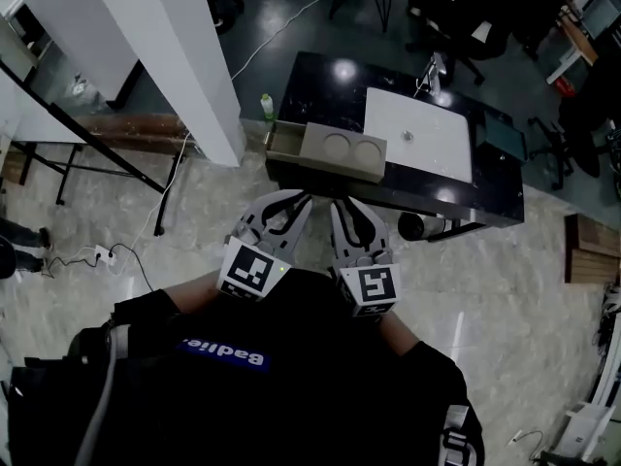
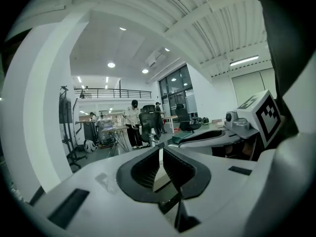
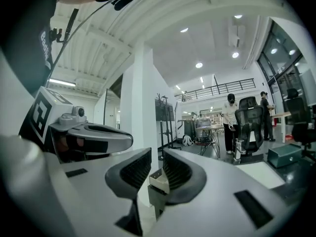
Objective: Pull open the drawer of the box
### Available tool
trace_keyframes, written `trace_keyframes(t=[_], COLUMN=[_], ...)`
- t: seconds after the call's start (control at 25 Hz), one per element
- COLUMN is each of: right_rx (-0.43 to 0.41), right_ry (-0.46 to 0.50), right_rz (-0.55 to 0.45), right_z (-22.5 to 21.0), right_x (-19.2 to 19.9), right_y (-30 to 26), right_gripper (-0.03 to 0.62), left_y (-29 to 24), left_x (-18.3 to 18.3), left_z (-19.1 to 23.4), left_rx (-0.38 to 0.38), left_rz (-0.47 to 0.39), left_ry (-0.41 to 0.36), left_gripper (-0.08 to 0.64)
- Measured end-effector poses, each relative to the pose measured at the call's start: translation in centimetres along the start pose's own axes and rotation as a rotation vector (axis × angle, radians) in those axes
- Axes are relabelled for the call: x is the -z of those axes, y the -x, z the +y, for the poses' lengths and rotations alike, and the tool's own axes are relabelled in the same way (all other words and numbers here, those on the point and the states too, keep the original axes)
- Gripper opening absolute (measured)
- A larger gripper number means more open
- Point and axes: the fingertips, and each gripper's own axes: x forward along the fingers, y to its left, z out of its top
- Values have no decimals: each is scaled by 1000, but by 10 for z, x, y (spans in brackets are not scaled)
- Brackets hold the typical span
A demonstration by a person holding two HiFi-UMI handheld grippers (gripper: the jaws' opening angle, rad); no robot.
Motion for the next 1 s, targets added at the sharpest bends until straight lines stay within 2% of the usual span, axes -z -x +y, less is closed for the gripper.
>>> trace_keyframes(t=[0.2, 0.36, 0.52, 0.68, 0.76, 0.8, 0.84, 1.0], right_rx=[1, -24, -26, -37, -49, -52, -56, -76], right_ry=[37, 53, 36, 5, 11, 17, 21, 19], right_rz=[-11, -11, -5, 11, 16, 17, 18, 27], right_z=[22, 38, 42, 46, 48, 49, 51, 56], right_x=[-8, -9, -7, -3, -3, -3, -3, -1], right_y=[-17, -26, -29, -32, -33, -33, -34, -32], right_gripper=[69, 69, 69, 69, 65, 14, 2, 0], left_y=[15, 20, 21, 27, 30, 31, 32, 35], left_x=[7, 8, 12, 20, 19, 19, 19, 20], left_z=[21, 24, 23, 30, 30, 30, 29, 25], left_rx=[25, 53, 76, 72, 59, 56, 55, 64], left_rz=[-2, -24, -26, -8, -16, -21, -24, -23], left_ry=[-10, 29, 25, -61, 2, 37, 53, 54], left_gripper=[26, 26, 26, 2, 0, 2, 0, 0])
